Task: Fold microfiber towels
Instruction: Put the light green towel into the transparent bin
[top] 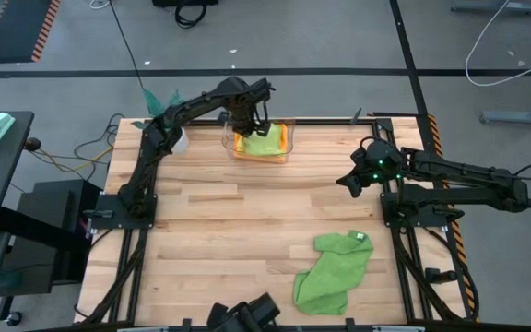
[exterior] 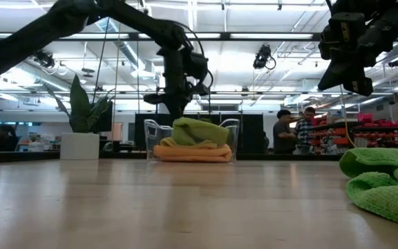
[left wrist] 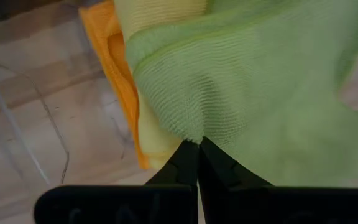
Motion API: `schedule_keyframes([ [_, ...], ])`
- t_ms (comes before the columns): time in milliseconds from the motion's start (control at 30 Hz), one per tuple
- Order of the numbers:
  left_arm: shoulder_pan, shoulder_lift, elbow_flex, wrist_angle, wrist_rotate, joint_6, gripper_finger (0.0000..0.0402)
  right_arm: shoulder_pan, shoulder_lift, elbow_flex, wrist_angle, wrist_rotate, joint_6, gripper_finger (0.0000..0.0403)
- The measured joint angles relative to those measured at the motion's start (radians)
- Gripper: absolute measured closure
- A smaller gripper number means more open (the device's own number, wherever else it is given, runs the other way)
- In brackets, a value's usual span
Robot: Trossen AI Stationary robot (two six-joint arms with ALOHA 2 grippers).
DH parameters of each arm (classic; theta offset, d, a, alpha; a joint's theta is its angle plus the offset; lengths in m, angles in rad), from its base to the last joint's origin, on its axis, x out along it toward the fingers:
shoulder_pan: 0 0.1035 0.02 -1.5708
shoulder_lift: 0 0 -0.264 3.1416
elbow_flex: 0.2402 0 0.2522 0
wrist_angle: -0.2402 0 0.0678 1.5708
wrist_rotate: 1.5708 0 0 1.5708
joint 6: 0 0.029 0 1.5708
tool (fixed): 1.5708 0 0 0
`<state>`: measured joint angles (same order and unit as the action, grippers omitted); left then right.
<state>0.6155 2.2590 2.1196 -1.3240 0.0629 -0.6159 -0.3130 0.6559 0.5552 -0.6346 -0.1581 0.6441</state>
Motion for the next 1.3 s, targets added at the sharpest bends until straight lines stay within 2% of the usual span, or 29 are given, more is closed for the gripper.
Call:
schedule_keyframes([
  [200, 0.006, 0.036, -0.001, -0.015, -0.007, 0.036, 0.0375, 0.000, 0.000, 0.000, -0.001, 0.000, 0.000, 0.0396],
  [833, 0.027, 0.025, 0.002, -0.059, -0.011, 0.083, 0.0300, 0.000, 0.000, 0.000, -0.002, 0.000, -0.019, 0.0394],
  [1167, 0.027, 0.024, 0.189, -0.094, -0.004, 0.107, 0.0276, 0.000, 0.000, 0.000, -0.002, 0.000, -0.036, 0.0394],
  [1300, 0.024, 0.024, 0.227, -0.100, -0.011, 0.081, 0.0271, 0.000, 0.000, 0.000, -0.002, 0.000, -0.041, 0.0394],
])
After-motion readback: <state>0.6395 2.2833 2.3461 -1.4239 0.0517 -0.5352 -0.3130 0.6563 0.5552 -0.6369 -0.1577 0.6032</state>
